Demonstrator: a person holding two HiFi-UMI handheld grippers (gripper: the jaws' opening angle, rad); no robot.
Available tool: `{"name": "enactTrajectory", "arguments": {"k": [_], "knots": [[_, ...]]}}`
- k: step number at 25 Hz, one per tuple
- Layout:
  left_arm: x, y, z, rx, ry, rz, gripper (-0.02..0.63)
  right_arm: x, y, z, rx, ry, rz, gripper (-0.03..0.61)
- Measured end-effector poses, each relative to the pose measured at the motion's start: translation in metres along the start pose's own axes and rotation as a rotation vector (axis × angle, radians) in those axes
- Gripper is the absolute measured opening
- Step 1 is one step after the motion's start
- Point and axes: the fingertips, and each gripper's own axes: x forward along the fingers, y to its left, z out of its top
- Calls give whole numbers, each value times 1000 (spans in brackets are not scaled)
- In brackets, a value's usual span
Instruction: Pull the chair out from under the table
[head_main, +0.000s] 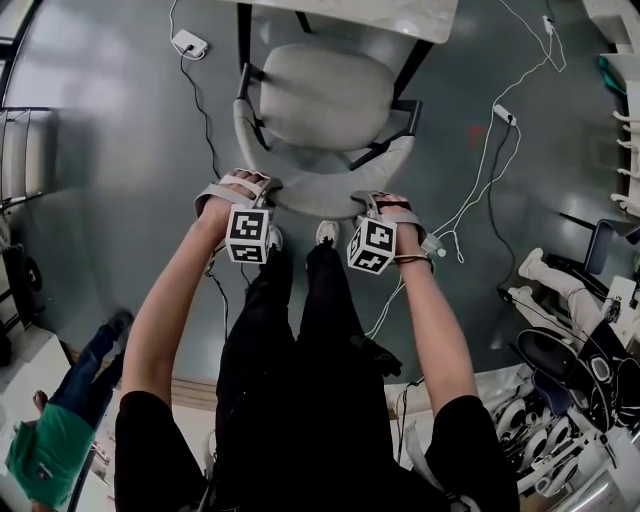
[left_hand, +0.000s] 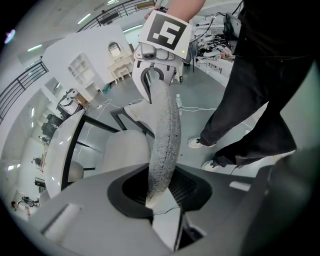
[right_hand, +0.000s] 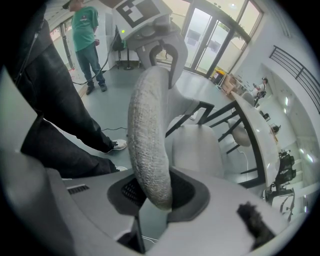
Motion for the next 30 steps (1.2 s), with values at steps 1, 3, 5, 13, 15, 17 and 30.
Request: {"name": "enactTrajectory", "arguments": {"k": [1,3,5,13,15,17,30], "knots": [[0,-2,-1,-4,-5,-7,98,0,1,1,1,0,-2,97],[0,-7,0,-9,-14,-25,99,-1,4,2,3,-1,-2,97],[-1,-10,1,-4,-19,-35,98,-1,6,3,7,-1,0,97],[-4,-9,1,14,-5,-2,97,-2,13,3,14,1,-4,97],[-6,-13,0,17,-5,-5,97,-3,16,5,16,1,-1,97],[-7,-16,0,20,-5,-6,97,-4,20,6,19,1,-1,97],[-11,-36,3,23,-5,-12,97,-6,39,9,15,-1,-3,97]]}}
